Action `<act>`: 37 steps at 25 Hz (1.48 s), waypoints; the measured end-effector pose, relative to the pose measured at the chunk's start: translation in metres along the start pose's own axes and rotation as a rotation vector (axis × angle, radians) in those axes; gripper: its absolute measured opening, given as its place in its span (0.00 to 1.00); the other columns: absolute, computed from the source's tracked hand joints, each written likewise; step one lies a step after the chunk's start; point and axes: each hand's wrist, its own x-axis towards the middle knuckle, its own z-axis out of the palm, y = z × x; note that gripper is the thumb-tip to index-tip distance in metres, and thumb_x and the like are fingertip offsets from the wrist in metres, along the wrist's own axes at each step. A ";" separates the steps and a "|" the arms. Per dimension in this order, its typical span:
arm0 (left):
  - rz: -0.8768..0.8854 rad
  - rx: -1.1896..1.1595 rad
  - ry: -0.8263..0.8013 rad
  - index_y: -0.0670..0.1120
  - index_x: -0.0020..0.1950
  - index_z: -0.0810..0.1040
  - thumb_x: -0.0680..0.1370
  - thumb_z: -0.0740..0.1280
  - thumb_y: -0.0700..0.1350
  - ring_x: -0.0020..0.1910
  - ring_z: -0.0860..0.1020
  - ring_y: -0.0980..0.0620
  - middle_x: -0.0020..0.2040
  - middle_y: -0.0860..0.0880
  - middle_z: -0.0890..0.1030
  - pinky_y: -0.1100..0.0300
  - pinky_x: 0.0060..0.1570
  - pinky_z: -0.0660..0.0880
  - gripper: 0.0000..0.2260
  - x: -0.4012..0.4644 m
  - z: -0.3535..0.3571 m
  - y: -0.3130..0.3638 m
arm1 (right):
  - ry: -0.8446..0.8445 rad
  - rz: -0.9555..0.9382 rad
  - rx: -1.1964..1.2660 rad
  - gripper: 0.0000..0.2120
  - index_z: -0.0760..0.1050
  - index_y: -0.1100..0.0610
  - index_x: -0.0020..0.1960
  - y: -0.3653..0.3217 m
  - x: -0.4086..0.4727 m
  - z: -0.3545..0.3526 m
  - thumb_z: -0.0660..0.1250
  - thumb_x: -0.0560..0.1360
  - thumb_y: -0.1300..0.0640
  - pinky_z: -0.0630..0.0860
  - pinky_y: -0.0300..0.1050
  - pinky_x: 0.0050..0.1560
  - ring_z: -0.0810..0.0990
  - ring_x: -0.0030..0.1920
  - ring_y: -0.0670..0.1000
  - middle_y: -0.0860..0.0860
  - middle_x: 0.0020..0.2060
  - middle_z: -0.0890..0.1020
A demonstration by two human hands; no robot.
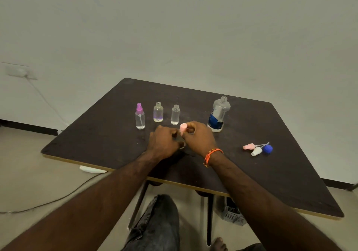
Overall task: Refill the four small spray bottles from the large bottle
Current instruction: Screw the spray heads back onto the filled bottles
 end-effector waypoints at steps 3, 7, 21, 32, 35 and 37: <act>-0.054 0.022 0.051 0.53 0.47 0.86 0.71 0.78 0.58 0.41 0.82 0.58 0.41 0.57 0.85 0.49 0.52 0.82 0.11 -0.010 -0.029 -0.037 | -0.024 -0.031 0.107 0.09 0.82 0.54 0.54 -0.028 0.000 0.037 0.71 0.75 0.55 0.79 0.44 0.56 0.83 0.51 0.48 0.50 0.49 0.86; -0.122 0.064 0.081 0.50 0.49 0.86 0.74 0.78 0.55 0.40 0.81 0.57 0.42 0.55 0.85 0.50 0.54 0.81 0.10 -0.018 -0.064 -0.073 | -0.034 -0.036 0.229 0.11 0.83 0.55 0.55 -0.056 0.007 0.085 0.72 0.73 0.56 0.80 0.45 0.56 0.84 0.49 0.47 0.49 0.46 0.86; -0.280 0.088 0.209 0.52 0.60 0.84 0.74 0.77 0.55 0.56 0.82 0.45 0.54 0.50 0.87 0.39 0.61 0.77 0.16 0.014 -0.066 -0.119 | -0.185 -0.052 0.221 0.21 0.77 0.58 0.67 -0.060 0.020 0.129 0.63 0.75 0.68 0.74 0.44 0.67 0.81 0.60 0.47 0.53 0.58 0.84; -0.339 0.049 0.454 0.46 0.72 0.71 0.72 0.77 0.49 0.72 0.70 0.42 0.70 0.44 0.75 0.41 0.69 0.67 0.31 -0.017 -0.067 -0.089 | -0.042 -0.059 0.182 0.13 0.82 0.54 0.57 -0.032 0.024 0.090 0.67 0.75 0.60 0.79 0.44 0.60 0.83 0.50 0.45 0.48 0.50 0.86; -0.075 0.125 0.551 0.46 0.63 0.74 0.71 0.74 0.43 0.63 0.73 0.43 0.61 0.45 0.77 0.45 0.61 0.69 0.22 -0.035 -0.057 -0.061 | 0.040 -0.057 0.044 0.11 0.82 0.50 0.55 -0.010 0.024 0.063 0.66 0.75 0.57 0.79 0.45 0.57 0.83 0.50 0.46 0.47 0.49 0.86; -0.004 0.098 0.460 0.48 0.62 0.75 0.73 0.73 0.44 0.62 0.73 0.46 0.60 0.47 0.77 0.46 0.62 0.68 0.19 -0.031 -0.049 -0.040 | 0.042 -0.032 -0.020 0.11 0.81 0.49 0.55 0.007 0.024 0.044 0.65 0.76 0.56 0.80 0.47 0.57 0.82 0.50 0.46 0.47 0.50 0.85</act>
